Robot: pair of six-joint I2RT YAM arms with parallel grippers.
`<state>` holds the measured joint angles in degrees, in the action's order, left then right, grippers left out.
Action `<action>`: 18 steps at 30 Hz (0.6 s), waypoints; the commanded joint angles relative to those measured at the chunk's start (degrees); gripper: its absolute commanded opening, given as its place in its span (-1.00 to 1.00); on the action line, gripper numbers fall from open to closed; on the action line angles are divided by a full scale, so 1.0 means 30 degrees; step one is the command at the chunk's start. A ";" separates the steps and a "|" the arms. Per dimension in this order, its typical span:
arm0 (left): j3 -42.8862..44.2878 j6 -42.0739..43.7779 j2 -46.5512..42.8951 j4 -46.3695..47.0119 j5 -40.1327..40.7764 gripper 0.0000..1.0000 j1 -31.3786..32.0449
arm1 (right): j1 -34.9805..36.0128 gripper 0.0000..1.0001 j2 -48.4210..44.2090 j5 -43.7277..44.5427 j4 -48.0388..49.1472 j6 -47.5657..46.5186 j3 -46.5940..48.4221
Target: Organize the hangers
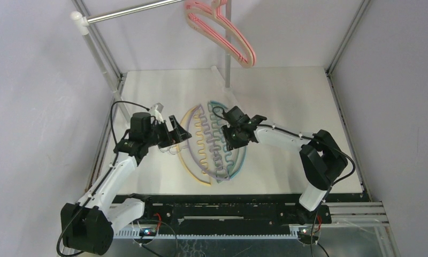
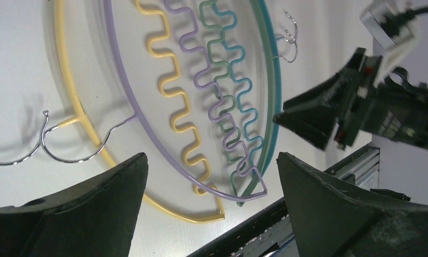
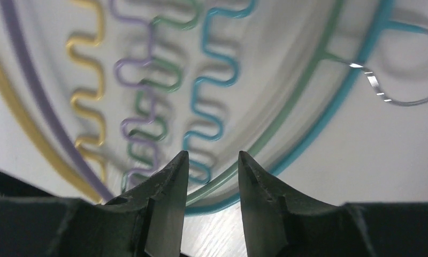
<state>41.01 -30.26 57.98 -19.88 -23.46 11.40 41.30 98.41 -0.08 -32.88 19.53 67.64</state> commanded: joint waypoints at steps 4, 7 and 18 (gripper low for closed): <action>-0.0553 -0.0746 -0.0539 0.0631 0.0818 0.90 0.0037 | 0.3498 -0.01 -0.1956 -0.1533 -0.0369 -0.2729 0.0885; -0.0460 -0.0680 -0.0409 0.0386 0.1225 0.89 0.0036 | 0.4109 0.01 -0.1486 -0.3332 -0.0348 -0.3094 0.1758; -0.1684 -0.0662 -0.2169 -0.0634 0.1968 0.89 0.0021 | 0.5309 0.01 0.1595 -0.4445 0.0208 -0.2921 0.2893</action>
<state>36.69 -32.21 54.39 -20.80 -18.61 11.40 56.40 100.25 -11.27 -33.32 11.55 74.87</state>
